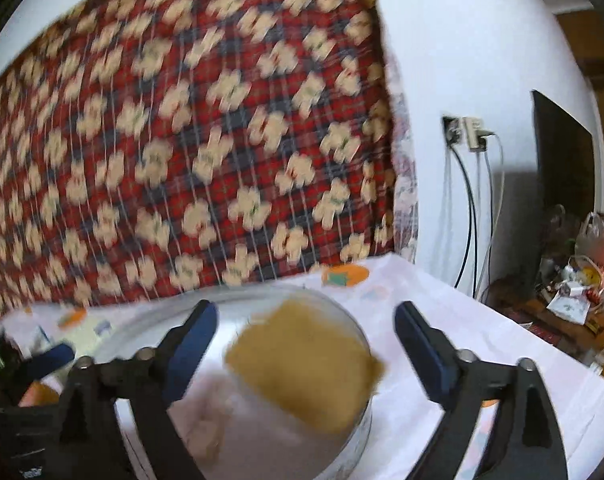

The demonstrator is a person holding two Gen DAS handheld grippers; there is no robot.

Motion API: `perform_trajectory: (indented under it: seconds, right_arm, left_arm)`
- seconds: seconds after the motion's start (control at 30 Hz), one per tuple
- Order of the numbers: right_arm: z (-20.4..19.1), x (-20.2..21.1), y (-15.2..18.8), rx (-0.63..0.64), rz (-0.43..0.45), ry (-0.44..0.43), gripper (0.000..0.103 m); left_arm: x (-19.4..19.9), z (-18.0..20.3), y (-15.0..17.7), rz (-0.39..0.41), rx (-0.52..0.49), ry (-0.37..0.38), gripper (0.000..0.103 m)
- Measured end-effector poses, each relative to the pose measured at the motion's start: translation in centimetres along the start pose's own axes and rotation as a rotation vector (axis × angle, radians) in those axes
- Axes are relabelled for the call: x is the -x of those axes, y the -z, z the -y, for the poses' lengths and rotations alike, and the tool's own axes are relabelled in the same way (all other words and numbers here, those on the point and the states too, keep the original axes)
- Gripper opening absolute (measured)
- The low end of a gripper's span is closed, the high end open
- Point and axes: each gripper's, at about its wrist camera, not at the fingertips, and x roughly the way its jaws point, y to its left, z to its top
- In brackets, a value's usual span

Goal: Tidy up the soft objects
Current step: 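Open the left gripper to drop the pink cloth while the right drops the sponge into the tin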

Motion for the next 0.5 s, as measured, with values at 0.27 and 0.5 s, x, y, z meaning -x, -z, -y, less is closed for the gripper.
perform_trajectory:
  seconds: [0.27,0.5]
  right_arm:
    - [0.4,1.8,-0.5,-0.035,0.113,0.038,0.098]
    - [0.5,2.4,-0.5,-0.030,0.164,0.093,0.098]
  left_arm:
    - [0.3,-0.7,-0.1,0.018,0.010,-0.035,0.102]
    - [1.1,-0.9,0.3,0.050,-0.022,-0.090,0.102]
